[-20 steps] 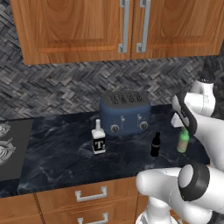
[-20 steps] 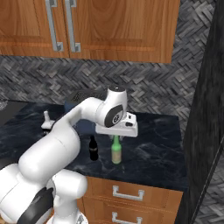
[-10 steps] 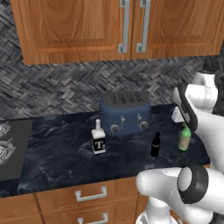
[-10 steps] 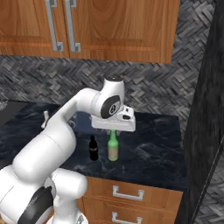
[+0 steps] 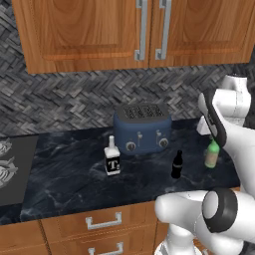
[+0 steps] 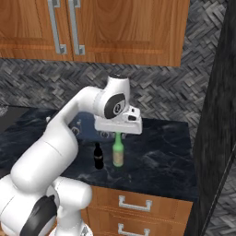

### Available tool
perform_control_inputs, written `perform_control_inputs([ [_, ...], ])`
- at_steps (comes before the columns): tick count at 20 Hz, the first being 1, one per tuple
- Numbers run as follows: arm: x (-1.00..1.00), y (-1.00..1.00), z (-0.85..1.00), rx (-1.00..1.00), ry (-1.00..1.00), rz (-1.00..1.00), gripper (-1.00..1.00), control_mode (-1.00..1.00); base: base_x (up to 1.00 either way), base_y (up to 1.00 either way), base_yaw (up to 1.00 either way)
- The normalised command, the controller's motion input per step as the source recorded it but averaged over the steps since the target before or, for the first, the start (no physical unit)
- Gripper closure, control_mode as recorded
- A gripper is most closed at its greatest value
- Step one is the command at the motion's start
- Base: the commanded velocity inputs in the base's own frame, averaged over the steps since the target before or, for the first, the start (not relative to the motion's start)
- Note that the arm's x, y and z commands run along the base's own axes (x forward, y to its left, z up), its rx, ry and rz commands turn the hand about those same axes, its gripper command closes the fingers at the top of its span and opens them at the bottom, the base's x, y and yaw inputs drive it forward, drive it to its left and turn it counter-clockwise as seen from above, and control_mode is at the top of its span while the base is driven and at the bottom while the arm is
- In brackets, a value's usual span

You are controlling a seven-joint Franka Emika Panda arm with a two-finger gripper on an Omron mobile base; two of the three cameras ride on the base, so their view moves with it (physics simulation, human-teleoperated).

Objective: Move the drinks to the dining counter.

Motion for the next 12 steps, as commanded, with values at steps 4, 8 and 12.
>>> perform_control_inputs([
  [4, -0.02, 0.08, 0.13, 0.00, 0.02, 0.00, 1.00, -1.00, 0.00, 0.00, 0.00],
  [8, 0.00, 0.03, 0.04, 0.00, 0.00, 0.00, 1.00, 1.00, 0.00, 0.04, 0.00],
  [12, 0.00, 0.00, 0.00, 0.00, 0.00, 0.00, 1.00, 1.00, 0.00, 0.17, 0.00],
])
